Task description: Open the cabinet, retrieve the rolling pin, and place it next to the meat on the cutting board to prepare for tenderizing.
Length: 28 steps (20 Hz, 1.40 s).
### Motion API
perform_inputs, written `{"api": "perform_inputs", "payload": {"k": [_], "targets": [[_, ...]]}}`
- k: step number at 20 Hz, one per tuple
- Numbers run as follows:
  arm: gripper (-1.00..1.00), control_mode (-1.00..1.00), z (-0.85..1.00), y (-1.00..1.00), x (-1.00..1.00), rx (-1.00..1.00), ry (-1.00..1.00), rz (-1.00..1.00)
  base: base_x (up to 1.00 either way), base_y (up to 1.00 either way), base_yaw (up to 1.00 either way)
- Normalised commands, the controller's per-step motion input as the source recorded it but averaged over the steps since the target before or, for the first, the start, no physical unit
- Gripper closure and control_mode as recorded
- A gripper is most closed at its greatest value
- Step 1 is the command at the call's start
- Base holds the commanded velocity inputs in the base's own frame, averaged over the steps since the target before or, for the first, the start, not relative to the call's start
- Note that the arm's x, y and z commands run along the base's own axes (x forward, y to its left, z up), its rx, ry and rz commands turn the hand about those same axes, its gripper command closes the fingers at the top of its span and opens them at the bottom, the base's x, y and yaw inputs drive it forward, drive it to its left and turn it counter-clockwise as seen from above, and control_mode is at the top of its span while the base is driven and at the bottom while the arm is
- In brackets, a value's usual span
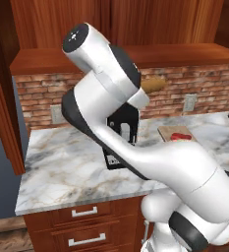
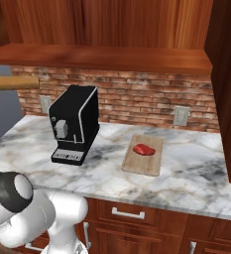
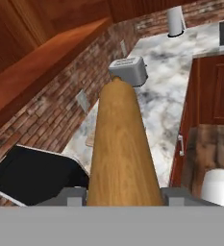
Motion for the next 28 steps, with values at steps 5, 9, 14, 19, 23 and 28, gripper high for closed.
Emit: {"api": "perform_inputs", "payload": {"k": [5,9,14,19,23,28], "targets": [[1.0,-1.0,-0.38,-0.81,-0.23,0.15,0.0,-0.1,0.0,0.0,0.0],[1.0,-1.0,-0.39,-0.78,-0.04,0.12,0.03,-0.11,0.0,0.0,0.0],[1.0,-1.0,-0.4,-0.73,0.02,0.06,0.07,-0.1,0.0,0.0,0.0],[1.0,-1.0,-0.41,-0.76,0.11,0.05,0.05,-0.1,0.0,0.0,0.0],[1.0,-1.0,-0.43,-0.77,0.12,0.06,0.03,-0.1,0.0,0.0,0.0],[1.0,-1.0,-0.47,-0.72,0.3,0.03,0.09,-0.15,0.0,0.0,0.0]]}}
